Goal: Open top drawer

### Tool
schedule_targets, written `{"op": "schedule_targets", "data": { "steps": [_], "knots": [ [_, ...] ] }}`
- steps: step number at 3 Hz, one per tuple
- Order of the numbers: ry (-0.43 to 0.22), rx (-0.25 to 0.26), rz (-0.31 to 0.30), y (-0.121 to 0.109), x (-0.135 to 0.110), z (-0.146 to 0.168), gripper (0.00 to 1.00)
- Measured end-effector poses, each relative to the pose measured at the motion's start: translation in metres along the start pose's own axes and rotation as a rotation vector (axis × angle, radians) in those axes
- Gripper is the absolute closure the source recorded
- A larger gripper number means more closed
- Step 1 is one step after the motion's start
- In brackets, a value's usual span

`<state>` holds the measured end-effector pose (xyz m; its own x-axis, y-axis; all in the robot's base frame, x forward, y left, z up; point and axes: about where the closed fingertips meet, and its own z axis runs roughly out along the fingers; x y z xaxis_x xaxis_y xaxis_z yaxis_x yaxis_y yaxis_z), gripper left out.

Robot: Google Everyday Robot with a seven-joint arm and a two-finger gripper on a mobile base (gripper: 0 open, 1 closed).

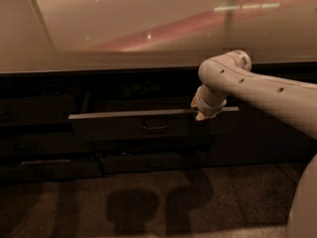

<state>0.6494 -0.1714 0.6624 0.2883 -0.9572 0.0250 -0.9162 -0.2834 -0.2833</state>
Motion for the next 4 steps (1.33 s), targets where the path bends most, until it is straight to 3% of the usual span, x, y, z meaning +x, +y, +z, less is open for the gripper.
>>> {"op": "schedule_targets", "data": {
  "steps": [1,4],
  "knots": [
    [0.001,0.006,-0.009,0.011,-0.004,-0.003,1.0],
    [0.012,0.034,-0.018,0.01,-0.01,-0.027,1.0]
  ]
}}
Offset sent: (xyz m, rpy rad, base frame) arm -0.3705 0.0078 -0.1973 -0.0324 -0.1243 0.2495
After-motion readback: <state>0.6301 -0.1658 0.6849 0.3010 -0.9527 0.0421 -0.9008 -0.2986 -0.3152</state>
